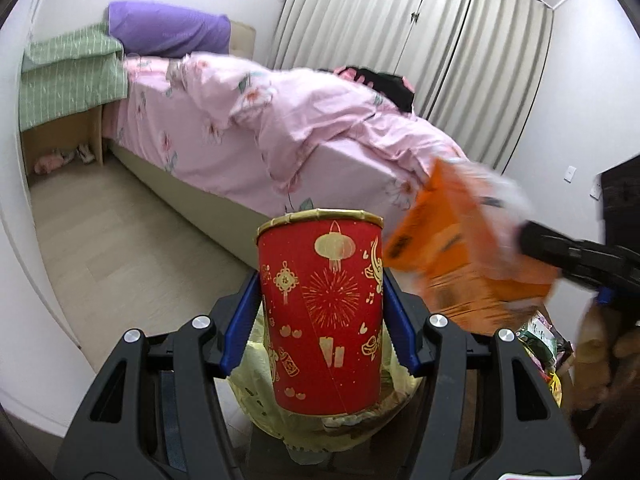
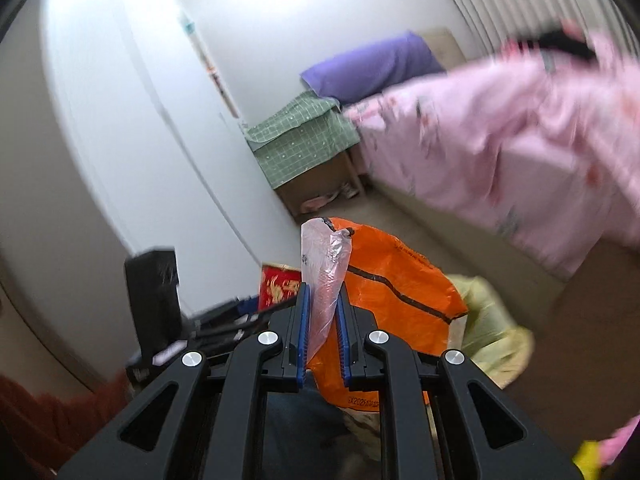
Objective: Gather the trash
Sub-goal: 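Carry both items to the yellow-bagged bin and open both tools to drop them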
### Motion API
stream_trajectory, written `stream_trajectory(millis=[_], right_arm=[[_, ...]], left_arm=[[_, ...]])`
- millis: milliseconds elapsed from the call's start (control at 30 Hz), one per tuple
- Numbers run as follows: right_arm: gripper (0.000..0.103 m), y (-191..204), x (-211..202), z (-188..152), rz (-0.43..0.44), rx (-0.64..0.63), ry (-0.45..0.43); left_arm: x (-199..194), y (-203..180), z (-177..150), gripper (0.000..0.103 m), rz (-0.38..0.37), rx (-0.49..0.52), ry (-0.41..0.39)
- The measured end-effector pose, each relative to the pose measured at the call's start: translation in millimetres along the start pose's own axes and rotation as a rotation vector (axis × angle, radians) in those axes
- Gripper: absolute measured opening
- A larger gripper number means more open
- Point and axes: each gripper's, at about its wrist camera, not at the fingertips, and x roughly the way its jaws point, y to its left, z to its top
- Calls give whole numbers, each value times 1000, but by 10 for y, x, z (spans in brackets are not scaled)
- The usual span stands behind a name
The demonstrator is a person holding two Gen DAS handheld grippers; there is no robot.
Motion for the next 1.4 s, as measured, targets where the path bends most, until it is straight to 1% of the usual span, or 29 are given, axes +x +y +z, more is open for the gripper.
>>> stream_trajectory(millis=[33,67,100,167,200,233,267,333,400,500,633,767,833,900,967,1000,1033,1067,1167,1267,1400], right_arm=[[14,-156,113,0,12,51,12],[14,-336,246,-18,3,100,30],[14,-486,356,-49,-20,132,51],[14,-694,501,-135,-94,154,98],[14,-767,565,-161,-134,153,123],[14,-850,641,-198,-194,138,161],[13,-874,671,-223,-232,121,183],[13,-948,770,-265,-305,86,249],[13,-1024,853,-287,-334,73,298],[13,-1107,960,-334,-333,63,360],[13,-1140,1088,-439,-315,54,406],[13,-1184,1129,-489,-317,51,400],[13,-1193,1058,-468,-306,70,381],[14,-1151,979,-447,-310,58,362],[22,-1130,935,-437,-316,51,349],[29,-1120,909,-431,-317,52,343],[35,-1121,862,-413,-317,59,328],[36,-1121,831,-405,-317,61,316],[37,-1086,731,-361,-337,56,288],[37,-988,596,-318,-324,40,263],[37,-833,308,-279,-343,17,213]], left_arm=[[66,24,-10,55,-9,-5,14],[154,35,-28,55,-18,-6,32],[303,34,-55,55,-24,-1,57],[502,13,-106,55,-24,17,86],[644,-5,-152,55,-20,32,110],[781,-16,-193,55,-13,45,139],[952,-30,-249,54,0,66,185],[1173,-41,-340,54,7,105,257],[1343,-70,-448,53,14,156,319],[1383,-63,-547,54,14,186,354],[1303,-34,-606,53,9,197,345],[1306,-60,-618,55,0,216,331],[1292,-34,-591,57,-35,193,328],[1261,-11,-555,58,-73,164,339],[1225,6,-517,63,-92,141,342],[1179,18,-495,70,-95,129,337],[1121,26,-465,73,-98,117,325],[1086,22,-436,74,-98,110,316],[883,81,-274,76,-70,47,256],[727,115,-128,77,-43,-13,200],[574,57,-7,78,-24,-32,144]])
